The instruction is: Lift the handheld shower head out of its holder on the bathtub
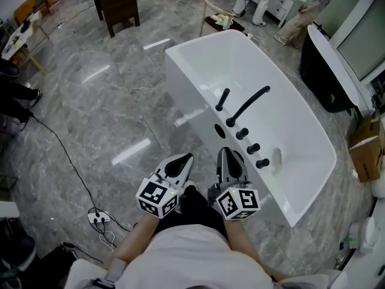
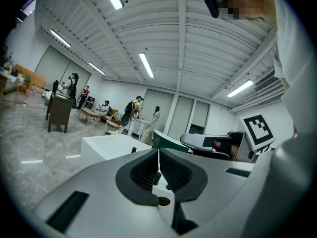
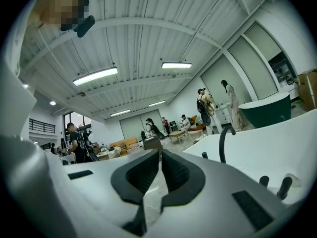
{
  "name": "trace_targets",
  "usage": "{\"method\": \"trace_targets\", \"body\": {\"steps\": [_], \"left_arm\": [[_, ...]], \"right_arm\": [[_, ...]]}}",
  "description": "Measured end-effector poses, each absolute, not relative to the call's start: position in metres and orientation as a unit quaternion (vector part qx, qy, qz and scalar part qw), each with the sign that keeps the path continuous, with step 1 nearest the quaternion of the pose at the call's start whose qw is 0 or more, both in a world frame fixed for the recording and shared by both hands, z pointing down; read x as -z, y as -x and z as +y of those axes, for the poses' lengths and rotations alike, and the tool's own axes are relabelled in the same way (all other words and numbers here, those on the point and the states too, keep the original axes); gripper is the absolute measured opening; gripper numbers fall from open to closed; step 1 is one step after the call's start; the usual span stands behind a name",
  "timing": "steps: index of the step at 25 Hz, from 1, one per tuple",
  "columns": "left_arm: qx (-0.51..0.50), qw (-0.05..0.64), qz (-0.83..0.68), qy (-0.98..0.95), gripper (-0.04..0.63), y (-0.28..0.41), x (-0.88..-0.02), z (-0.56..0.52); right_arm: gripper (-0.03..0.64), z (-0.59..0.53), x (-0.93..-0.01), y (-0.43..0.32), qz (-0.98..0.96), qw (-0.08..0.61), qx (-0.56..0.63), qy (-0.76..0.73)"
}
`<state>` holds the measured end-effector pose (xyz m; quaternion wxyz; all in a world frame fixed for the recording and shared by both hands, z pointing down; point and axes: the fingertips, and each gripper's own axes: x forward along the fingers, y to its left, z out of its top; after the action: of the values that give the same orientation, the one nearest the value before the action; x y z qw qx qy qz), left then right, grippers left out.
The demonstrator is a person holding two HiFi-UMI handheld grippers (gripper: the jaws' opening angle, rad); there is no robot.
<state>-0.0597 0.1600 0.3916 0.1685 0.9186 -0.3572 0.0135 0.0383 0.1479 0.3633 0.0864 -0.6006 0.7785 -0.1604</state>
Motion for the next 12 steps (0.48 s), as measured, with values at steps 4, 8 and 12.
{"method": "trace_targets", "body": {"steps": [4, 8, 12], "left_arm": [[-0.014, 0.172, -0.367, -0.914, 0.014, 0.055, -0.391, 0.134], [-0.014, 0.173, -0.377, -0.910, 0.013, 0.049, -0.393, 0.113], [-0.011, 0.169, -0.385, -0.907, 0.013, 0.038, -0.393, 0.089]], "right_arm": [[0.018, 0.119, -0.363, -0.043, 0.784, 0.086, 0.167, 0.591], [0.018, 0.094, -0.363, -0.049, 0.793, 0.088, 0.166, 0.579], [0.018, 0.071, -0.365, -0.062, 0.798, 0.090, 0.167, 0.573]]}}
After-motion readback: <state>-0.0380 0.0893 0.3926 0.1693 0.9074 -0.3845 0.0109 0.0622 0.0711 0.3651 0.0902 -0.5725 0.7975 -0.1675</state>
